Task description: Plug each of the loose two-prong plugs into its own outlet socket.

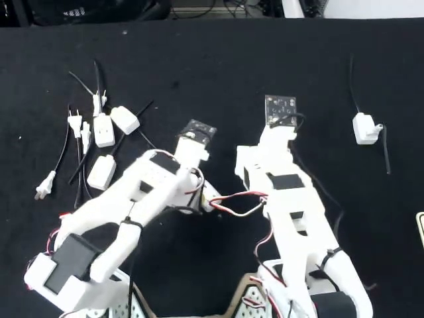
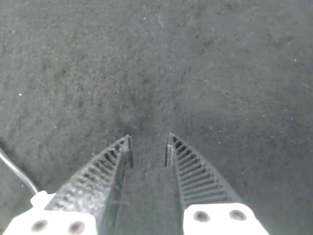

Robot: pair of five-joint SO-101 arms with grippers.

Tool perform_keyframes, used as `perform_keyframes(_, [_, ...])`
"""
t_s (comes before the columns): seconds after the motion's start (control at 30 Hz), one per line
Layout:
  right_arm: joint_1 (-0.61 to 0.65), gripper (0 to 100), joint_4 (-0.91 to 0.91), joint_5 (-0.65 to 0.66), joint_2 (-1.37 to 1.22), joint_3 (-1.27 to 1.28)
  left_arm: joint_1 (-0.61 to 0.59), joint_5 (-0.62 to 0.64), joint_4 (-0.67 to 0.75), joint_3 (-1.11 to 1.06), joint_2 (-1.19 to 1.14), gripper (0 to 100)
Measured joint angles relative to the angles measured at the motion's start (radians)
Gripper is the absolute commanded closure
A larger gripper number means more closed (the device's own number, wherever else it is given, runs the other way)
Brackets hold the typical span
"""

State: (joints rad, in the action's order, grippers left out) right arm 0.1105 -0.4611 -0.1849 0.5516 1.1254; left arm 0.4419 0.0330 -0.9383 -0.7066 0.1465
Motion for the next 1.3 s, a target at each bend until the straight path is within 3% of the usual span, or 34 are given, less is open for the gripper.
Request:
perform_keyframes(0.13, [0.0,89.3,0.0,0.0,0.0,0.0,-0.086,-0.049,-0.158,0.153,0.0,78])
perform_keyframes(0.23, [0.0,89.3,0.0,0.0,0.0,0.0,-0.187,-0.046,-0.155,0.233,-0.023,78])
perform_keyframes(0.43, [0.0,89.3,0.0,0.0,0.0,0.0,-0.293,0.173,0.002,0.281,-0.216,78])
perform_keyframes(0.63, [0.0,89.3,0.0,0.0,0.0,0.0,-0.334,0.333,-0.118,0.468,-0.42,78])
perform_keyframes(0.9, [-0.002,89.3,0.0,0.0,0.0,0.0,-0.431,0.285,-0.316,0.56,-0.466,78])
perform_keyframes(1.13, [-0.002,89.3,0.0,0.0,0.0,0.0,-0.468,0.258,-0.325,0.549,-0.416,77])
perform_keyframes(1.3, [-0.002,89.3,0.0,0.0,0.0,0.0,-0.388,0.258,-0.216,0.549,-0.396,77])
